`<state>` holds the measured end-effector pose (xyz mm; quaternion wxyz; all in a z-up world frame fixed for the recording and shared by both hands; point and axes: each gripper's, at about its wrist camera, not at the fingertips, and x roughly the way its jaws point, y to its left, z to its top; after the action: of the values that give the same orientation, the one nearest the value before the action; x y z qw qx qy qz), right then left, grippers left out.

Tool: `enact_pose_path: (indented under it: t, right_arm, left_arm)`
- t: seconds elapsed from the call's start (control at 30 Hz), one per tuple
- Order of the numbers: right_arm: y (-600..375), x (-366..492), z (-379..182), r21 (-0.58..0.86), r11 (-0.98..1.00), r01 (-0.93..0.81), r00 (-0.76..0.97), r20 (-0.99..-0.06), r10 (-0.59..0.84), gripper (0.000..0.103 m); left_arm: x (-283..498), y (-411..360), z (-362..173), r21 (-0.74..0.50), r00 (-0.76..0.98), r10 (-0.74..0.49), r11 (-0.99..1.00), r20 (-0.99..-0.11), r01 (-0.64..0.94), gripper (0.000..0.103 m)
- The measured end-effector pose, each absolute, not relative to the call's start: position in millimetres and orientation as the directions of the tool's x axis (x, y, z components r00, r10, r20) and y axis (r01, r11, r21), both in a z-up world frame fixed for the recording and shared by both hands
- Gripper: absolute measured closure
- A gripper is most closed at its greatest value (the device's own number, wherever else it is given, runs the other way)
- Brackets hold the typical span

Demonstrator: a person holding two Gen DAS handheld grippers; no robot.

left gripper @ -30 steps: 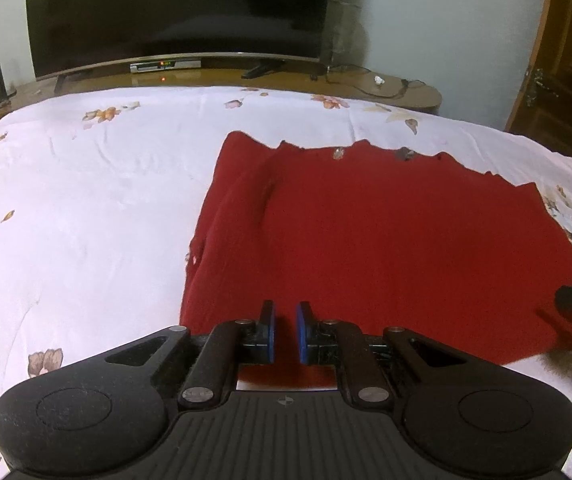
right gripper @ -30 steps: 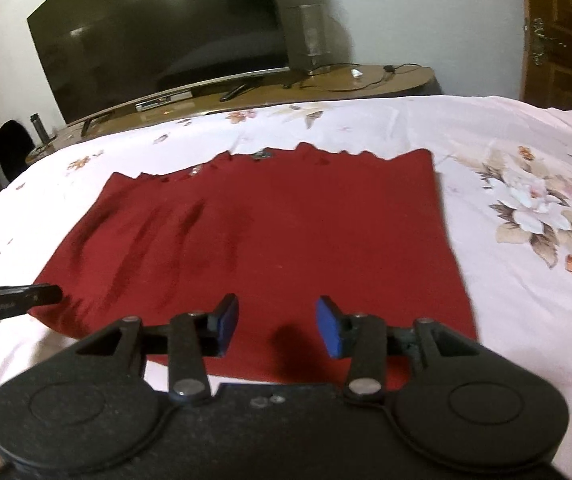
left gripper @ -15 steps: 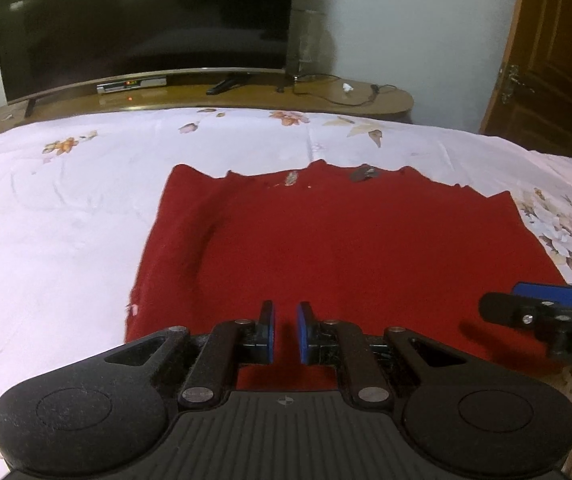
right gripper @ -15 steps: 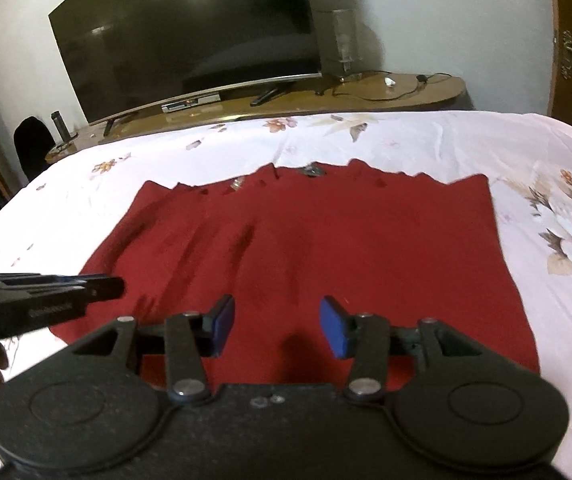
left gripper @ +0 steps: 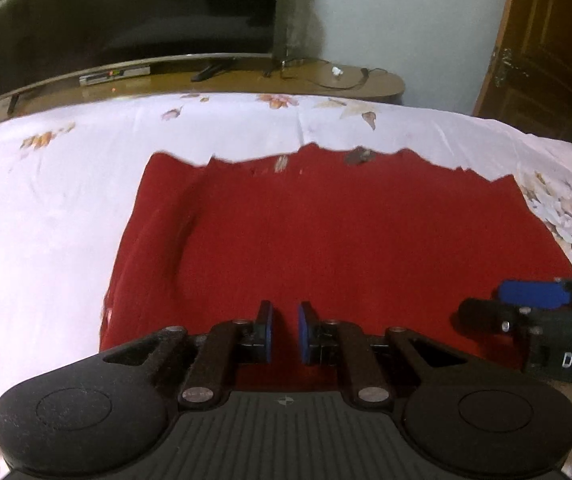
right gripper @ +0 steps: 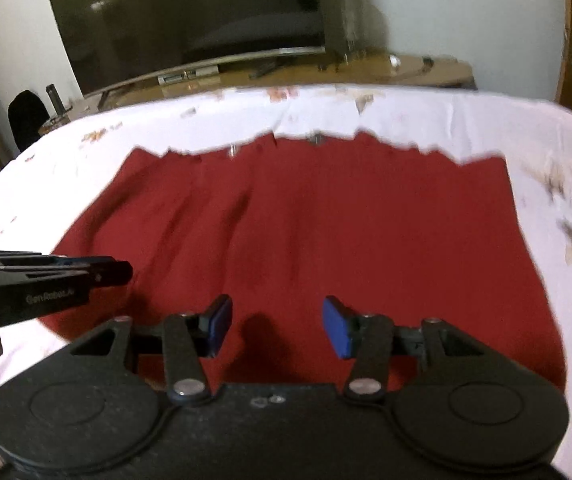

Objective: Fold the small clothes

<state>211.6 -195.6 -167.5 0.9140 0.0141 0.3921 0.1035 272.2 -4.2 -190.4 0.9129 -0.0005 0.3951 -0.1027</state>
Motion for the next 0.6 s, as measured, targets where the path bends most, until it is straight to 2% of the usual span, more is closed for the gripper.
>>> enact_pose_path:
  t: [0.27, 0.43, 0.6]
  right_arm:
    - [-189, 273, -164, 0.100, 0.977, -0.188, 0.695, -0.689, 0.204, 0.053]
    - [-188, 305, -187, 0.016, 0.984, -0.177, 0.682, -0.718, 0.134, 0.054]
    - [-200, 318, -189, -0.022, 0.982, -0.186, 0.704, -0.701, 0.118, 0.055]
  left_arm:
    - [328, -5, -199, -0.078, 0.686, -0.173, 0.983, -0.707, 0.168, 0.091]
    - [354, 14, -210, -0.075, 0.706, -0.130, 0.991, -0.696, 0.109, 0.091]
    - [373, 33, -215, -0.098, 0.715, -0.108, 0.994, -0.691, 0.055, 0.091]
